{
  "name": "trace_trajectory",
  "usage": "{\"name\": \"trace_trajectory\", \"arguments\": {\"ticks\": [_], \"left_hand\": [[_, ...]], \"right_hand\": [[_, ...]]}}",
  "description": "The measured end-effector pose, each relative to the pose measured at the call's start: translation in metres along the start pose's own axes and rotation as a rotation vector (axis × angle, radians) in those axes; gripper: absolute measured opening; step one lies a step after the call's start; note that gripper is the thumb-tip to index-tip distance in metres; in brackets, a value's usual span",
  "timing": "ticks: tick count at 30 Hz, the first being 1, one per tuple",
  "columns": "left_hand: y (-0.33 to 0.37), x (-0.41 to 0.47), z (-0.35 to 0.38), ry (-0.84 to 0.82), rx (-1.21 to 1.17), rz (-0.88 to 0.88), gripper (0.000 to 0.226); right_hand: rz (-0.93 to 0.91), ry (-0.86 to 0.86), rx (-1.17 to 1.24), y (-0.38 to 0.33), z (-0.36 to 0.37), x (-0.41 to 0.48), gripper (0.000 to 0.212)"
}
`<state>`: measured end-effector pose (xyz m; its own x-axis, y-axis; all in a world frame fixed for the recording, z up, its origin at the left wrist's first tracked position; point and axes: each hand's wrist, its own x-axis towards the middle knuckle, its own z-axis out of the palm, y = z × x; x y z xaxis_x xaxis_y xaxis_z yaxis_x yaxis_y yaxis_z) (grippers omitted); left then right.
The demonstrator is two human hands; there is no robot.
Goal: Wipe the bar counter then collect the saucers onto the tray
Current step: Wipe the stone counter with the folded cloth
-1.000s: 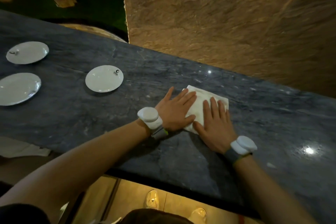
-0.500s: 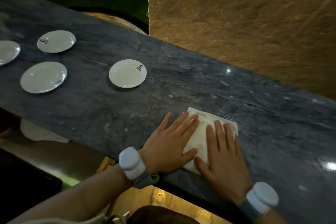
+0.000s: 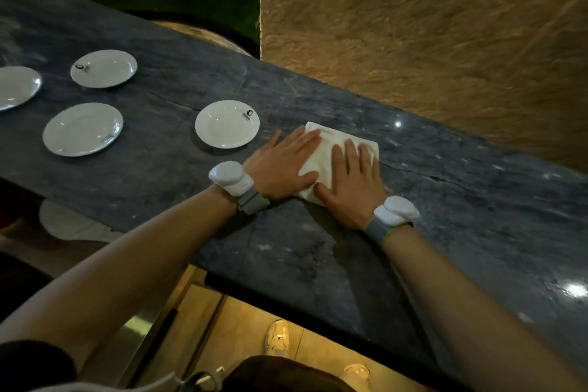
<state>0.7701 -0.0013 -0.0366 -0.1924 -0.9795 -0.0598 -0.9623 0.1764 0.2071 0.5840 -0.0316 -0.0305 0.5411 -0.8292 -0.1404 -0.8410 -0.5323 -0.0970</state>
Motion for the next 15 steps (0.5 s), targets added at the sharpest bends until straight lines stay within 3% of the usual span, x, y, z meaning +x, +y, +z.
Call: {"name": "trace_trajectory", "arguments": {"ticks": [15], "left_hand": [[0.030, -0.068, 0.001, -0.066, 0.099, -0.054, 0.078]], "right_hand": [[-0.101, 0.058, 0.081, -0.016, 0.016, -0.056, 0.087]]}}
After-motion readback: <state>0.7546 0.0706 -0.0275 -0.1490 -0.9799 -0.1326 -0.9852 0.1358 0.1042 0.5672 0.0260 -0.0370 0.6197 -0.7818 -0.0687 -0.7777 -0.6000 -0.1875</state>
